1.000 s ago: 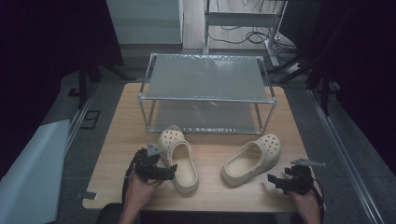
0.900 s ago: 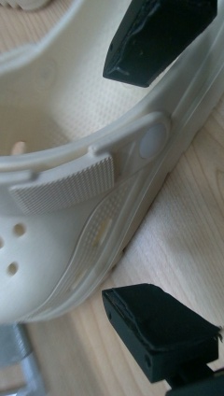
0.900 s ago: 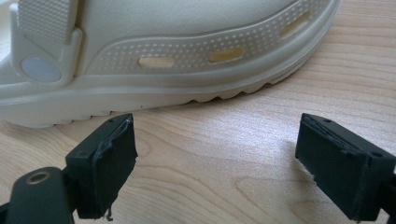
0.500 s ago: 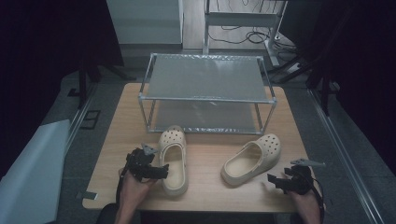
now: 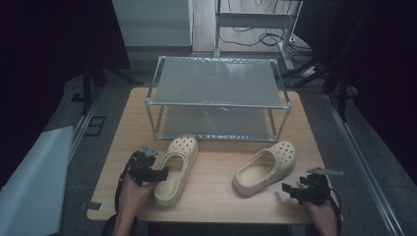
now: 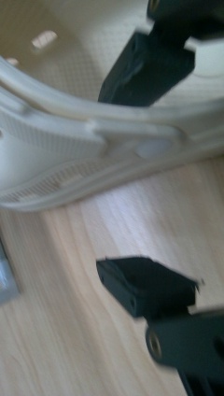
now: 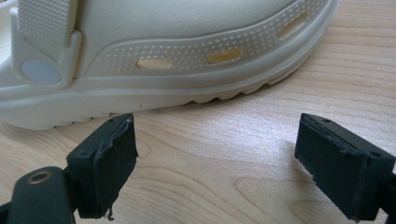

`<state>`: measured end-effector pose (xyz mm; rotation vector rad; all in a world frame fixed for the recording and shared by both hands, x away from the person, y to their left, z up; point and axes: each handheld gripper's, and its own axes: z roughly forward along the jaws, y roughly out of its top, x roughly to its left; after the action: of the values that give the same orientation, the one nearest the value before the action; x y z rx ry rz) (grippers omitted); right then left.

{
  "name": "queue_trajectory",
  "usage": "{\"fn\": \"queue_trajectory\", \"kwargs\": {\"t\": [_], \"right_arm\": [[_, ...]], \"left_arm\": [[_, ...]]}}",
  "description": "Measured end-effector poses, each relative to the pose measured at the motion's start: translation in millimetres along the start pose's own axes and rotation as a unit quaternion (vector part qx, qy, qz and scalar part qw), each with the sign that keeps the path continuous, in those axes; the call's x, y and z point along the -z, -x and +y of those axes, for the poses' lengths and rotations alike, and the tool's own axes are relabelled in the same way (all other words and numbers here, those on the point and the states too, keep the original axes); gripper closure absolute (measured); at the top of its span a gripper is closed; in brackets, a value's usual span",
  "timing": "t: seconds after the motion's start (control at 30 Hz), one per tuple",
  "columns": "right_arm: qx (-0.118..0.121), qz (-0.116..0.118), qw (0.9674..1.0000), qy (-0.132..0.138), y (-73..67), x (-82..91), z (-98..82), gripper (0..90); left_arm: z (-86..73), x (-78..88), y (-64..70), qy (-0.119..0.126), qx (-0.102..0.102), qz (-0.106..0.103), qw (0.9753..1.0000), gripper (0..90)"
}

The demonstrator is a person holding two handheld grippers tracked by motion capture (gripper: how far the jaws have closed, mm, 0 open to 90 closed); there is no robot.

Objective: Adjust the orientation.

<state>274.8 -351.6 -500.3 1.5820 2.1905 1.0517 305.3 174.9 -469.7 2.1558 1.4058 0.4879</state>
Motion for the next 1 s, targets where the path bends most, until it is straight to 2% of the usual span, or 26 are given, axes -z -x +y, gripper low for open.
{"fn": "queue_trajectory", "kwargs": {"t": [0.23,0.33,0.37,0.5,0.6,0.73,0.8,0.97,1.0], "right_arm": [[-0.001,0.001,1.0000,0.000,0.3,0.0,0.0,12.6],[0.000,0.001,1.0000,0.000,0.3,-0.2,0.0,12.6],[0.000,0.001,1.0000,0.000,0.2,-0.2,0.0,12.7],[0.000,0.001,1.0000,0.000,0.3,-0.3,0.1,12.7],[-0.001,0.002,1.0000,0.000,0.1,-0.3,0.1,12.7],[-0.001,0.002,1.0000,0.000,0.3,-0.5,0.2,12.8],[-0.002,0.002,1.0000,0.001,0.5,-0.5,0.2,12.8],[-0.005,0.004,1.0000,0.001,1.1,0.1,0.1,12.8],[-0.005,0.004,1.0000,0.001,1.2,0.1,0.0,12.8]], "left_arm": [[10.6,-10.8,-0.1,-0.026,0.000,-0.025,0.9994,52.5],[11.7,-11.1,-1.3,-0.029,0.008,-0.043,0.9986,64.3],[11.9,-10.9,-1.2,-0.029,0.009,-0.039,0.9988,68.7],[12.9,-9.7,-7.1,-0.031,0.026,-0.039,0.9984,74.6],[12.5,-9.1,-18.2,-0.029,0.048,-0.058,0.9968,75.9],[10.7,-9.7,-32.7,-0.028,0.083,-0.104,0.9907,76.3],[10.2,-9.9,-39.4,-0.029,0.100,-0.131,0.9858,76.4],[9.5,-10.7,-48.0,-0.021,0.136,-0.197,0.9708,76.8],[9.5,-10.7,-48.0,-0.021,0.136,-0.197,0.9708,76.8]]}}
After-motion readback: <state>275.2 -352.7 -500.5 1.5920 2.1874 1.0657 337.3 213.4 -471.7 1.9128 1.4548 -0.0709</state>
